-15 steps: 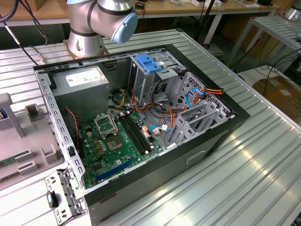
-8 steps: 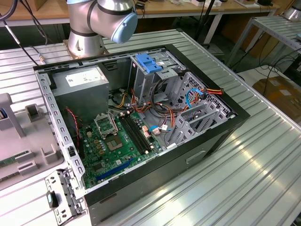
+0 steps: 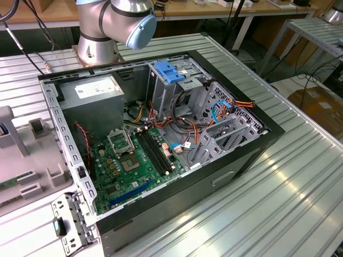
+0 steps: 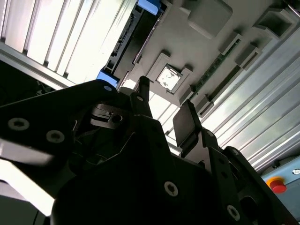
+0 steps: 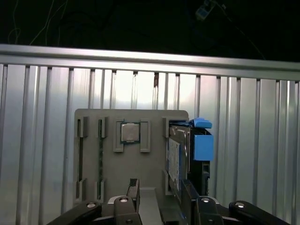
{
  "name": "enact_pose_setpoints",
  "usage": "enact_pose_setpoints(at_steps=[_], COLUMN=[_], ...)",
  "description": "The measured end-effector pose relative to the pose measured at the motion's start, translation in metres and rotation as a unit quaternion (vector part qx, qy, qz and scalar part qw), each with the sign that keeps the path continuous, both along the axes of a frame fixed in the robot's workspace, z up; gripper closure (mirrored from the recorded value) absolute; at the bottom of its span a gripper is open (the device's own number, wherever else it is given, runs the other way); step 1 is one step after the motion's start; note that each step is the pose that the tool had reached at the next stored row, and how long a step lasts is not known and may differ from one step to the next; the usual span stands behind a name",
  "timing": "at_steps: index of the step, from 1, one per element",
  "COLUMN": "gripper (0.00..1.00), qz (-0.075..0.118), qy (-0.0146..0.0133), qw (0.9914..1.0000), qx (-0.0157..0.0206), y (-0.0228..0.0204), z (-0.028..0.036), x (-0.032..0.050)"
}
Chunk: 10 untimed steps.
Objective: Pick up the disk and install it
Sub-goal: 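Pick up the disk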
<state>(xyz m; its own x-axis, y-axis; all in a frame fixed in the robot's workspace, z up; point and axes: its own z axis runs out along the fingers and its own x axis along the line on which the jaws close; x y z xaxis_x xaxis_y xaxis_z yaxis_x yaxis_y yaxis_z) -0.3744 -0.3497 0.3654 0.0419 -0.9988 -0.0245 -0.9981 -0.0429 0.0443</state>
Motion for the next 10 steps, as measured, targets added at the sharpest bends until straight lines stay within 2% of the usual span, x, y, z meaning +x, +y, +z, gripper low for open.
enact_pose_setpoints(at_steps=[10], gripper=[0.52], qz=[0.0], qy=[0.0], qw=[1.0], qx=[0.0], y=[0.0059], z=[-0.0006], x=[0.0])
